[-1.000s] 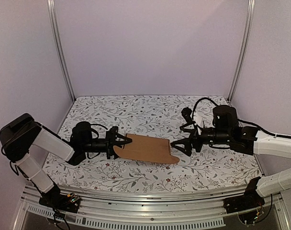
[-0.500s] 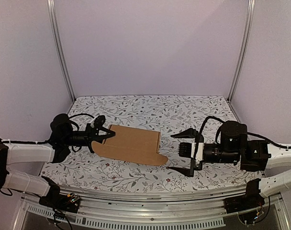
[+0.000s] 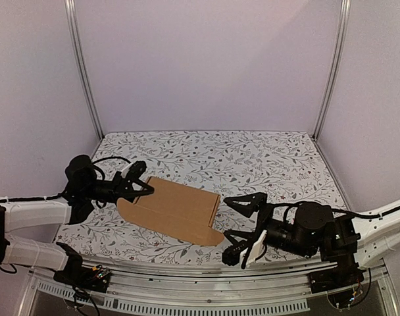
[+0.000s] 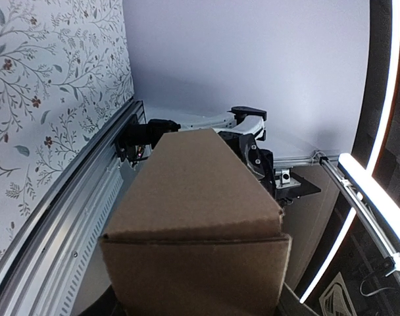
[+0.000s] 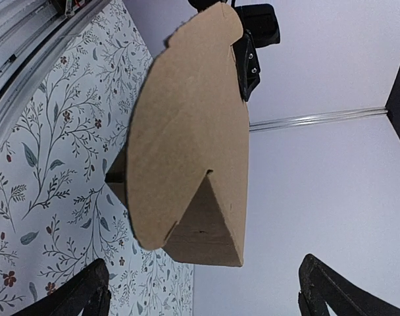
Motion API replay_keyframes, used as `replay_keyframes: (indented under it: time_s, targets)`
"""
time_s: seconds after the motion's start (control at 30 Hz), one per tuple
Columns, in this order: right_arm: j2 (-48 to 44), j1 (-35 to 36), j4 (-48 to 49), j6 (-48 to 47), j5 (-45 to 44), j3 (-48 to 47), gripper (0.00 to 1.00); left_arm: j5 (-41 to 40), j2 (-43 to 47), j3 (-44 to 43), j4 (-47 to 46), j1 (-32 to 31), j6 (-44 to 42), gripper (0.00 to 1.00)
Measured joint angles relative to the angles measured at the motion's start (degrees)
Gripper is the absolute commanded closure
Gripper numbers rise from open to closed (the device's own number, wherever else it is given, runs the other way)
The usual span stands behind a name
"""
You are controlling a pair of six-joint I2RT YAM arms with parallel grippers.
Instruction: Fold the paper box
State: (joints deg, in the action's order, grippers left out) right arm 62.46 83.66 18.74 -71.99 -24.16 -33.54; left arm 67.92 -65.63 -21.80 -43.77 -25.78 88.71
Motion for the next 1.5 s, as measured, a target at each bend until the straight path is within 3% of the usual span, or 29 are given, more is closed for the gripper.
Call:
replay_keyframes:
  time_s: [0.33, 0.8, 1.5]
  targets:
    - [7.76, 6.38, 14.69, -15.23, -6.91, 1.29, 0.01, 2.40, 3.37, -0.07, -0.04, -0.02, 0.09, 1.00]
    - [13.64, 7.04, 21.59, -20.57, -7.17, -1.60, 0.01, 3.61, 7.74, 0.07, 1.14, -0.72, -0.31, 1.00]
    - [17.44, 7.08, 25.18, -23.34, -7.30, -2.49, 0.40, 3.61, 8.74, 0.11, 6.51, -0.94, -3.50, 1.00]
